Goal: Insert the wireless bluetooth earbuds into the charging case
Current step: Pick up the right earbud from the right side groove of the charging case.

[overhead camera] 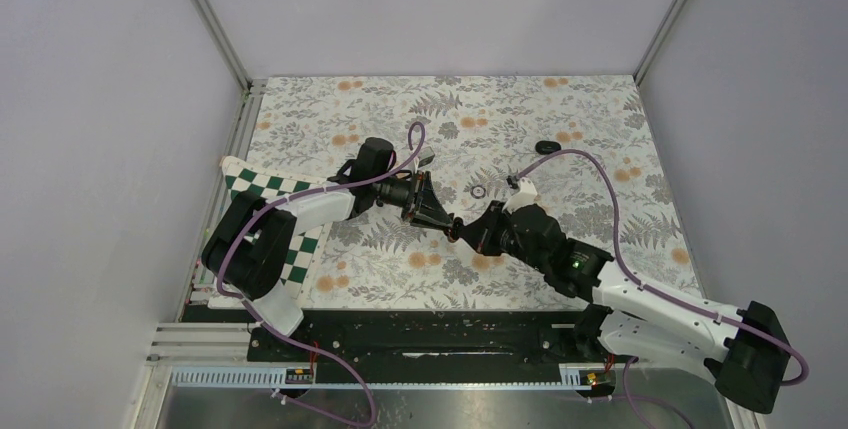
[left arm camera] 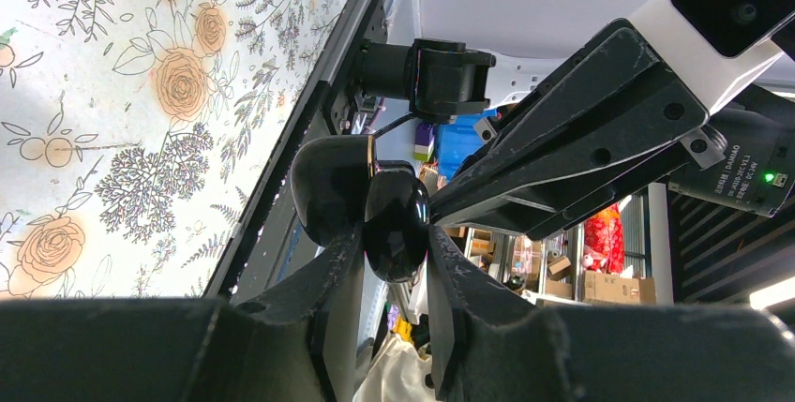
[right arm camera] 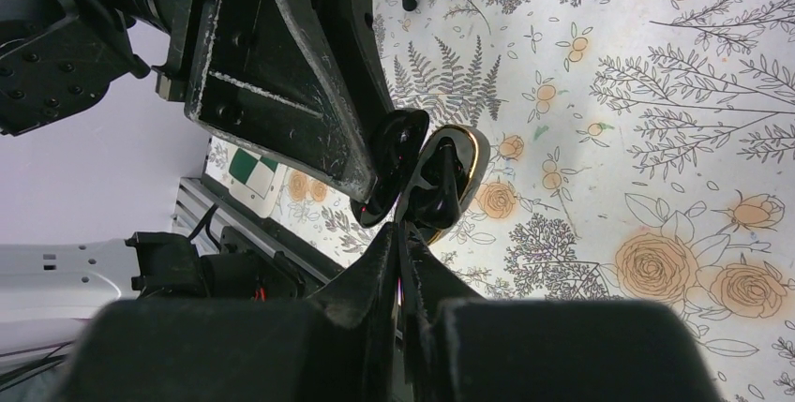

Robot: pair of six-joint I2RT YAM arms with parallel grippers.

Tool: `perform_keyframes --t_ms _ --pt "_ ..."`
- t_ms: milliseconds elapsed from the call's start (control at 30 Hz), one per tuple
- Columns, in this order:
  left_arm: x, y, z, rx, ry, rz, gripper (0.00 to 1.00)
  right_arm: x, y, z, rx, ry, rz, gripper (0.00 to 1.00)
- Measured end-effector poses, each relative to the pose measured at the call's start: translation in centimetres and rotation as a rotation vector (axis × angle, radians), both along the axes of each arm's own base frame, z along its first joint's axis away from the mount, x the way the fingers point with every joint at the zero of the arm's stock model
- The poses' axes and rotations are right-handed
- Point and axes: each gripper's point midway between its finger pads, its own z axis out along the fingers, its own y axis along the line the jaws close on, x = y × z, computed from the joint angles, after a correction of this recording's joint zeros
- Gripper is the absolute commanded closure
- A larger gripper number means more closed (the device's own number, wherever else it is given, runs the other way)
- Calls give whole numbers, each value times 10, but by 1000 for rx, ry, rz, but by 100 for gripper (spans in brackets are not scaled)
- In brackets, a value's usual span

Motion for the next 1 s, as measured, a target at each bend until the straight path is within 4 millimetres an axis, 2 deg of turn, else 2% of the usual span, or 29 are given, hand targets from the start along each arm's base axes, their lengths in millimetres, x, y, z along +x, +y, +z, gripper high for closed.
perform_keyframes --t_ms 300,667,1000 --pt "0 0 0 0 0 0 100 2 3 -7 -17 16 3 92" --pt "0 0 0 0 0 0 100 2 -9 -17 -76 29 -29 91" --pt "0 0 0 -1 1 -2 100 3 -11 -17 -87 23 -36 90"
